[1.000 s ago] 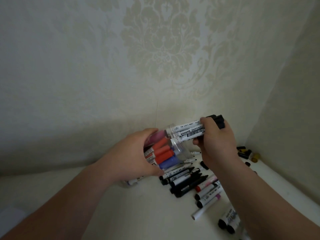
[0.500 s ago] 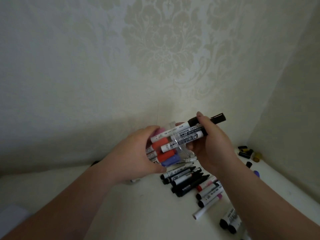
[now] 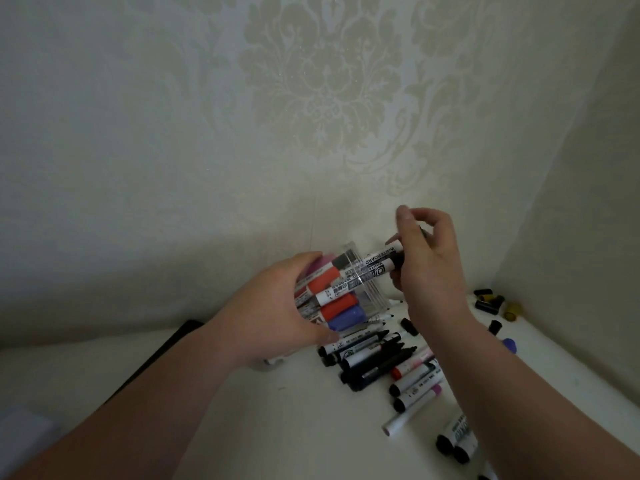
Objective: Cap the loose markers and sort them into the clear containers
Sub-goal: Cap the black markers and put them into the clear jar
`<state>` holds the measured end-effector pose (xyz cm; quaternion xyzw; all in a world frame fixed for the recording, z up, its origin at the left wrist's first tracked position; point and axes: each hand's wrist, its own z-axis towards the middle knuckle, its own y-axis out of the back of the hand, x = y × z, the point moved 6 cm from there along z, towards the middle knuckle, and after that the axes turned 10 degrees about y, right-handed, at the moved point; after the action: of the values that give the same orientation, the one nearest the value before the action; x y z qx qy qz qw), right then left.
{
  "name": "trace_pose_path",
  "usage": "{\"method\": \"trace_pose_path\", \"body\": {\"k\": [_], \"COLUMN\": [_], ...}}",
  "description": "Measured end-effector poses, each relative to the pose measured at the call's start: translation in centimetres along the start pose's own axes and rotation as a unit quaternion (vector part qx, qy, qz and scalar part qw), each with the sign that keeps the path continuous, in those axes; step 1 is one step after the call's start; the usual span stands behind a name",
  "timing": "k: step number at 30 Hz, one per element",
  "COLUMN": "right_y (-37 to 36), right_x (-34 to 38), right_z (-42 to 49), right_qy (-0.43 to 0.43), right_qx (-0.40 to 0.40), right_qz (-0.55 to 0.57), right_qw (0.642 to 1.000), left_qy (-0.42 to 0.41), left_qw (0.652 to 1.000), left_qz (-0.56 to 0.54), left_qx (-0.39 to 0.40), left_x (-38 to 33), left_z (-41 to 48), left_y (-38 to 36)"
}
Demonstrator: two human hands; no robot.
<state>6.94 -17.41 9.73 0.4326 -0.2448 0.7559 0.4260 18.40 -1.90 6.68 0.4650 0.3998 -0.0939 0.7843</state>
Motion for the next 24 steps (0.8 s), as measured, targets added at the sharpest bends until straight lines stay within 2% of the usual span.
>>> {"method": "trace_pose_path", "body": {"k": [3,5,6,8,10,13,18,20,23,24], "right_y": [-0.9,-1.1,-1.0,-0.4,0.0,-0.2,-3.0,-3.3,-3.6,-3.4], "right_x": [0.7,1.5,1.6,1.3,1.0,1.5,1.4,1.2,0.9,0.8], "right_z": [-0.3,-0.3,-0.2,0.2,0.3,-0.2,-1.3,-1.6,-2.2,-2.1], "right_qy": [0.021,0.032,0.031,0.025,0.037,0.072,0.122,0.092,0.067,0.073], "right_qx": [0.084,0.144,0.148,0.103,0.046,0.029,0.151,0.199,0.323,0.329], "right_qz": [-0.042,-0.021,-0.005,-0.011,-0.072,-0.085,-0.194,-0.149,-0.148,-0.148], "right_qw": [0.995,0.989,0.988,0.994,0.996,0.993,0.962,0.964,0.932,0.93], "left_qy": [0.003,0.006,0.005,0.004,0.004,0.011,0.03,0.031,0.039,0.04], "left_qw": [1.0,1.0,1.0,1.0,1.0,0.999,0.995,0.995,0.994,0.994], "left_qz": [0.005,-0.009,-0.018,-0.02,-0.027,-0.052,-0.085,-0.088,-0.091,-0.088], "left_qx": [-0.004,-0.007,-0.006,0.0,0.002,0.001,-0.036,-0.041,-0.045,-0.045], "left_x": [0.1,0.1,0.1,-0.1,-0.2,-0.2,0.5,0.6,0.9,0.9], "left_z": [0.0,-0.1,-0.1,-0.3,-0.5,-0.3,-0.1,-0.2,-0.2,-0.2], "left_y": [0.0,0.3,0.3,0.2,-0.1,-0.4,-0.3,-0.3,-0.1,-0.1]}}
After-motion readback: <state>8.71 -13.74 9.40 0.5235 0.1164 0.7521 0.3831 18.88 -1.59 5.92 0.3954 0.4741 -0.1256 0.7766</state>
